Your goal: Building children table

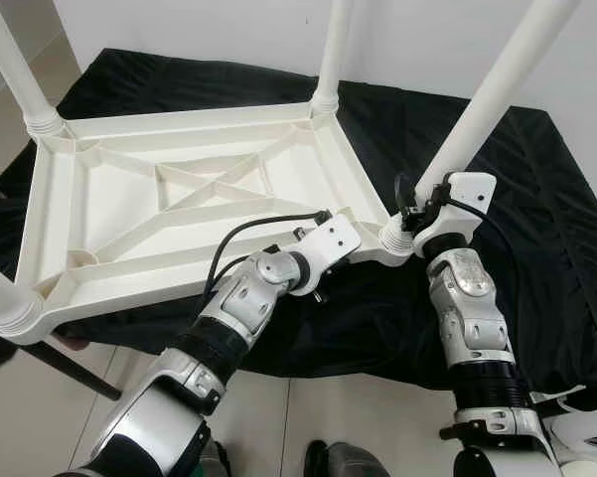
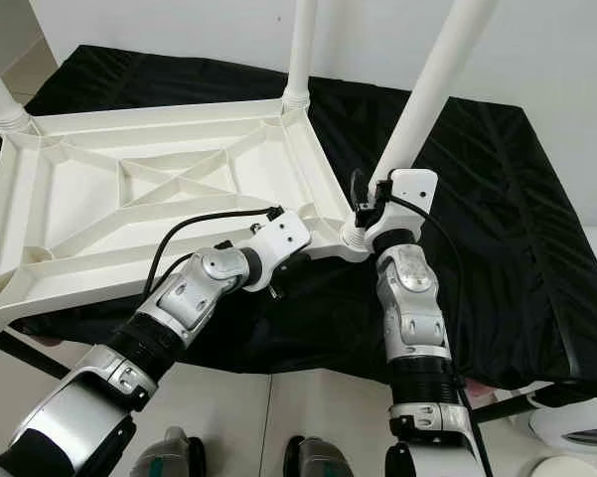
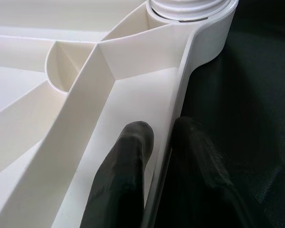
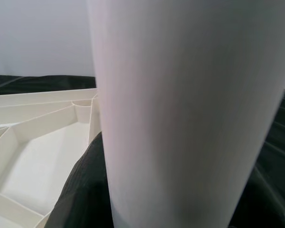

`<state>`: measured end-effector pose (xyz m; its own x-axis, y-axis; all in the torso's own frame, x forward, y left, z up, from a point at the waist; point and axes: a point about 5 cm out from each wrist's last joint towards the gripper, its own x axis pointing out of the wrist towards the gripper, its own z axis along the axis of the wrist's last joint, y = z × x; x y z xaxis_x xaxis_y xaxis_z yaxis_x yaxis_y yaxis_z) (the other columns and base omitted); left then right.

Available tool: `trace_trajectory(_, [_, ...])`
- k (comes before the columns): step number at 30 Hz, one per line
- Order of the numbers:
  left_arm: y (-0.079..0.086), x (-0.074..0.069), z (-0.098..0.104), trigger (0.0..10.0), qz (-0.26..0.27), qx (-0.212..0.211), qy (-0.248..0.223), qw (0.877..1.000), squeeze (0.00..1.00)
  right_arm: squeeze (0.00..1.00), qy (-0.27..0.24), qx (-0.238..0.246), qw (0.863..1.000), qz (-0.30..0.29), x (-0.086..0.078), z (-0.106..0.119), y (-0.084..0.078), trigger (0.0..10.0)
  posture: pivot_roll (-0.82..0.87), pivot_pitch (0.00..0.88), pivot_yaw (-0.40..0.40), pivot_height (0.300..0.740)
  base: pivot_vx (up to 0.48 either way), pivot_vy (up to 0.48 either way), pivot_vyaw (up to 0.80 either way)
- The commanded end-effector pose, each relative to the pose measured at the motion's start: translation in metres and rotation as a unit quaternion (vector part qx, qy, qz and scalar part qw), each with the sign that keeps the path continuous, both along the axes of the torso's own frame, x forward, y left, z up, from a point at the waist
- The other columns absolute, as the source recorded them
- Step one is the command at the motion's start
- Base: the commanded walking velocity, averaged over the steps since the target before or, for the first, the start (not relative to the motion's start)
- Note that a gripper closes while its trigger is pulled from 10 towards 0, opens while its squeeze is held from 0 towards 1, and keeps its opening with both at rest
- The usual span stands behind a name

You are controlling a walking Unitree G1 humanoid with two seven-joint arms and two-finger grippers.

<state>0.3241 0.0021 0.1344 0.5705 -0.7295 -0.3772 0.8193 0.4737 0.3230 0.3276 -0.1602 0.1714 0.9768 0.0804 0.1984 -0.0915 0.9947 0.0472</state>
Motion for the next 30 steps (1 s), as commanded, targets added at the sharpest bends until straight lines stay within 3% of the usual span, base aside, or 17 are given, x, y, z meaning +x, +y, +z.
trace_trajectory(1, [-0.009, -0.002, 0.012, 10.0, -0.011, -0.010, -0.028, 0.999, 0.00, 0.00, 0.084, 0.011, 0.996, 0.014, -0.006, -0.037, 0.011, 10.0, 0.02, 0.066, -0.039, 0.740, 0.000, 0.000, 0.00])
trace_trajectory(18, [-0.008, -0.001, 0.015, 10.0, -0.008, -0.013, -0.032, 0.999, 0.00, 0.00, 0.073, 0.041, 0.994, -0.064, -0.006, -0.031, 0.014, 10.0, 0.02, 0.067, -0.045, 0.740, 0.000, 0.000, 0.00])
trace_trajectory(30, [-0.008, -0.001, 0.014, 10.0, -0.007, -0.012, -0.032, 0.999, 0.00, 0.00, 0.079, 0.051, 0.993, -0.064, 0.002, -0.024, 0.021, 10.0, 0.02, 0.068, -0.049, 0.740, 0.000, 0.000, 0.00])
